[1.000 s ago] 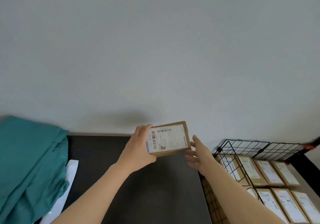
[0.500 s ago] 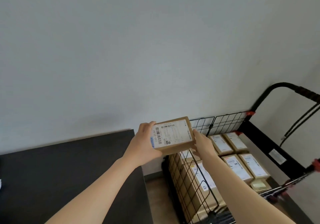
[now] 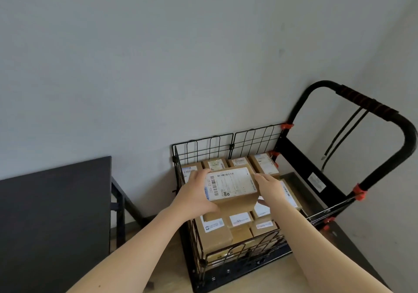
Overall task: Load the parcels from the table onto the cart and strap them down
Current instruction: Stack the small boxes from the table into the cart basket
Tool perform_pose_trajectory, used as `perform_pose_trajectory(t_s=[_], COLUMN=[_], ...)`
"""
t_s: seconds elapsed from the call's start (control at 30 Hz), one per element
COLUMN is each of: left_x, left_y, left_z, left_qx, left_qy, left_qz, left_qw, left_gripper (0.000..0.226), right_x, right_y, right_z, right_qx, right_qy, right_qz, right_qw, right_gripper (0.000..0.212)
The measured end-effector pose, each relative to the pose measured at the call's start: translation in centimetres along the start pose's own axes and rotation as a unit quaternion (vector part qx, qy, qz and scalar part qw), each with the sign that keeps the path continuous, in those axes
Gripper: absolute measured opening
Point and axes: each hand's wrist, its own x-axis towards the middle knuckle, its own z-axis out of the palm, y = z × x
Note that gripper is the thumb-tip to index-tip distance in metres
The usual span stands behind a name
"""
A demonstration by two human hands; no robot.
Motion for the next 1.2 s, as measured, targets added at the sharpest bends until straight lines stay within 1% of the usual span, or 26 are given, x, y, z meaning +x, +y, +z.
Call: perform_pose_trajectory(t_s=[0.07,0.17,0.27,0.33,0.4,0.5,0.63,0.77,0.83,0.93,1.0,1.1,1.2], left_x=[1.3,3.8,6.7,8.4,10.0,11.7,12.4,12.9,12.9,13.4,14.0,14.5,14.5], left_y=[0.7,1.3,1.3,1.2,0.8,0.0,-1.4,-2.6,-2.6,-2.3,-2.1,-1.9,-1.8], left_z=[1.2,2.8,4.9,6.7,8.7,11.4,13.7,15.5,16.2,17.2,17.3,17.3,17.5], left_qx=[0.017,0.027,0.02,0.0,-0.025,-0.056,-0.065,-0.07,-0.078,-0.069,-0.074,-0.091,-0.074], left_qy=[-0.029,-0.068,-0.11,-0.144,-0.181,-0.217,-0.244,-0.254,-0.26,-0.283,-0.302,-0.333,-0.341], left_qz=[-0.001,-0.001,0.001,-0.008,-0.026,-0.055,-0.099,-0.136,-0.149,-0.165,-0.184,-0.211,-0.228], left_qw=[0.999,0.997,0.994,0.989,0.983,0.973,0.962,0.955,0.951,0.942,0.933,0.914,0.909], left_gripper=[0.105,0.103,0.107,0.109,0.11,0.109,0.107,0.108,0.107,0.111,0.113,0.113,0.108], right_x=[1.5,3.5,5.3,6.7,8.3,10.7,12.9,15.4,16.5,18.1,19.1,20.1,20.5], right_y=[0.7,1.3,2.0,2.7,3.1,4.5,6.7,8.7,9.3,9.9,9.8,9.4,9.5], right_z=[-0.9,-2.1,-3.2,-3.8,-4.4,-4.5,-3.6,-3.0,-2.8,-2.5,-2.6,-3.3,-3.8], right_qx=[-0.01,-0.037,-0.072,-0.122,-0.171,-0.203,-0.259,-0.294,-0.298,-0.295,-0.318,-0.347,-0.338], right_qy=[-0.012,-0.027,-0.028,-0.033,-0.039,-0.051,-0.093,-0.152,-0.166,-0.178,-0.199,-0.243,-0.278], right_qz=[0.025,0.053,0.09,0.109,0.124,0.142,0.167,0.173,0.186,0.222,0.223,0.236,0.26], right_qw=[1.0,0.998,0.993,0.986,0.977,0.967,0.947,0.928,0.921,0.912,0.9,0.874,0.861], right_gripper=[0.028,0.035,0.04,0.045,0.049,0.054,0.061,0.055,0.051,0.057,0.059,0.049,0.038])
